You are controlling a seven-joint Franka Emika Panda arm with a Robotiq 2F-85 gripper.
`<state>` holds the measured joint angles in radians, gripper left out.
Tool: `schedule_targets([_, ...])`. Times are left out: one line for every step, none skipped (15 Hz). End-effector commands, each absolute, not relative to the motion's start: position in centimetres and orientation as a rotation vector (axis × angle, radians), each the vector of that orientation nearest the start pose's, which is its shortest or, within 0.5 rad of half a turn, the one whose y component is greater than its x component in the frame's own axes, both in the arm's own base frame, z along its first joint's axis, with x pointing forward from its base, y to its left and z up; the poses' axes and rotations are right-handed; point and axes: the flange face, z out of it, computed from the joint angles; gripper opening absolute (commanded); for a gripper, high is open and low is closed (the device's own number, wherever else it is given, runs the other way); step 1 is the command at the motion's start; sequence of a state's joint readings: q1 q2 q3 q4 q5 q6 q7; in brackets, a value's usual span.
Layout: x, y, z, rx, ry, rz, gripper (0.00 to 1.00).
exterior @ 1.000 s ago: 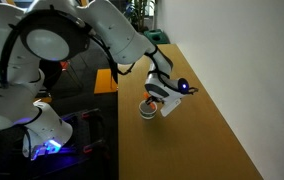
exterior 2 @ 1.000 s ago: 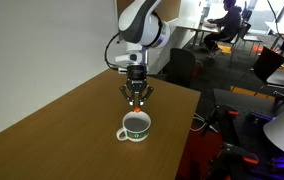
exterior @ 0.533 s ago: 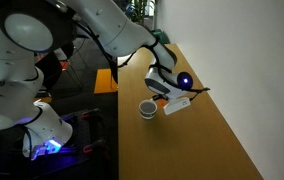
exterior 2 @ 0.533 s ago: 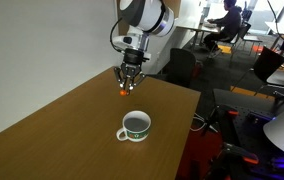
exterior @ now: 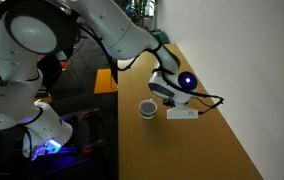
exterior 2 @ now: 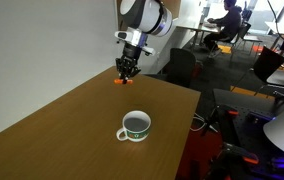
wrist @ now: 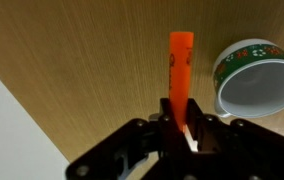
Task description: Remove the marker from the mug cup and place it on the table
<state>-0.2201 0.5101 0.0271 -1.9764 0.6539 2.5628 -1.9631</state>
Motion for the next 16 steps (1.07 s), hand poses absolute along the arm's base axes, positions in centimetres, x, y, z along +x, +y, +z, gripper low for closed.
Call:
schedule_targets([62.5, -14.0, 18.7, -2.629, -1.537, -0.496, 0.05])
schedule_targets([62.8, -14.3, 17.7, -2.668, -1.493, -0.473, 0.05])
schedule_targets([63.0, -14.4, 16.6, -2.694, -1.453, -0.444, 0.05])
schedule_targets([63.2, -14.5, 15.6, -2.717, -1.418, -0.414, 0.05])
schedule_targets([63.4, -14.4, 14.7, -2.731, -1.388, -0.384, 0.05])
schedule_targets([63.6, -14.4, 14.0, -2.752, -1.360, -0.352, 0.05])
schedule_targets([63.8, -14.4, 13.5, -2.769, -1.334, -0.322, 0.05])
schedule_targets([64.0, -14.3, 13.1, -2.786, -1.313, -0.300, 0.05])
schedule_targets([64.2, -14.3, 12.8, -2.806, -1.292, -0.271, 0.05])
schedule_targets([64.4, -14.3, 12.7, -2.824, -1.273, -0.245, 0.05])
schedule_targets([64.7, -14.3, 12.4, -2.839, -1.260, -0.227, 0.05])
schedule_targets([64.9, -14.3, 12.4, -2.854, -1.247, -0.206, 0.05])
schedule_targets([65.1, -14.3, 12.2, -2.867, -1.237, -0.186, 0.05])
schedule_targets([65.3, -14.3, 12.1, -2.880, -1.228, -0.167, 0.05])
schedule_targets([65.6, -14.2, 11.8, -2.892, -1.222, -0.152, 0.05])
schedule_targets([65.8, -14.2, 11.5, -2.899, -1.215, -0.138, 0.05])
